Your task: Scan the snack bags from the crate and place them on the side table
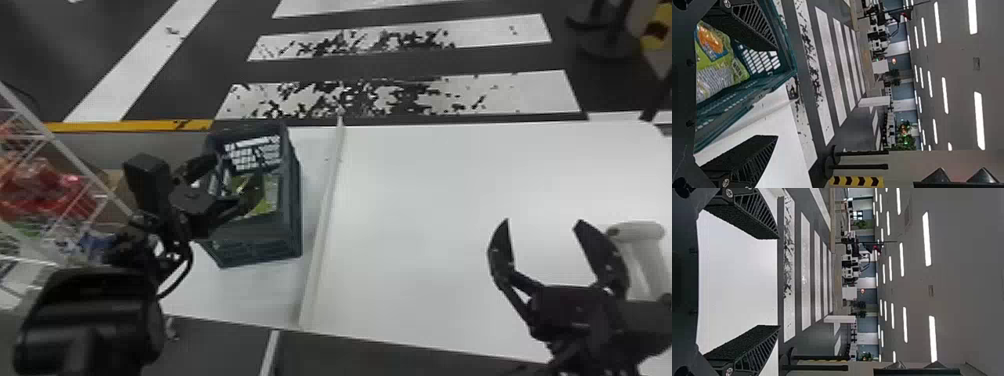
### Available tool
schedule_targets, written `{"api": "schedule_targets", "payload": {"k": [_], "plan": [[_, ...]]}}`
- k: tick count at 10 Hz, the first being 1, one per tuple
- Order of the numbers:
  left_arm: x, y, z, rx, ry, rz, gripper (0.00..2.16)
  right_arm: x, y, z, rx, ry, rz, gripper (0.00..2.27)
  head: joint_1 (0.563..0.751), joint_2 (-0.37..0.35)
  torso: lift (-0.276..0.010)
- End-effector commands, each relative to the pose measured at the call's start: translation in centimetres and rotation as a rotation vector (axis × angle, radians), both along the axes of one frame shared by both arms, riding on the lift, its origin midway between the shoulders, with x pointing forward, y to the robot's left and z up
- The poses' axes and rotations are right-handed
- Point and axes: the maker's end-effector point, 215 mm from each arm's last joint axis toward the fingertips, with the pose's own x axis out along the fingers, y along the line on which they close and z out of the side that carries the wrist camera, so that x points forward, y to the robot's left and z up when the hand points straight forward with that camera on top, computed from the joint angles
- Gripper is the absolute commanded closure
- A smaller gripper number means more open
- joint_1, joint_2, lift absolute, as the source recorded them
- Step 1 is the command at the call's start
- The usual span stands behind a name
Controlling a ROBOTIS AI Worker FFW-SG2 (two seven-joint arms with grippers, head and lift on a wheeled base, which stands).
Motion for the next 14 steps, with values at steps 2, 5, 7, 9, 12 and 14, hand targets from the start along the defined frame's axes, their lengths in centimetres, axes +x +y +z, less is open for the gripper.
{"api": "schedule_targets", "payload": {"k": [2,5,7,9,12,14], "plan": [[3.3,5.1,1.1,0.129,0.042,-0.024,0.08,-0.1,0.0,-0.8,-0.007,0.017,0.004,0.08,0.695,0.286,-0.05],[4.2,8.1,-0.9,0.261,0.159,-0.126,0.08,0.0,1.3,-1.3,-0.016,0.028,0.036,0.08,0.695,0.324,-0.05],[5.8,7.2,-3.5,0.305,0.244,-0.214,0.08,-0.6,1.6,-1.9,-0.015,0.042,0.043,0.08,0.695,0.35,-0.05],[8.4,5.6,-5.1,0.354,0.286,-0.282,0.08,-1.3,1.6,-2.4,-0.012,0.05,0.043,0.08,0.695,0.343,-0.05],[10.1,4.1,-8.6,0.428,0.402,-0.349,0.08,-2.1,1.5,-2.3,-0.006,0.039,0.042,0.08,0.695,0.315,-0.05],[9.6,3.6,-11.0,0.449,0.486,-0.396,0.08,-2.1,1.3,-2.4,-0.01,0.04,0.041,0.08,0.695,0.304,-0.05]]}}
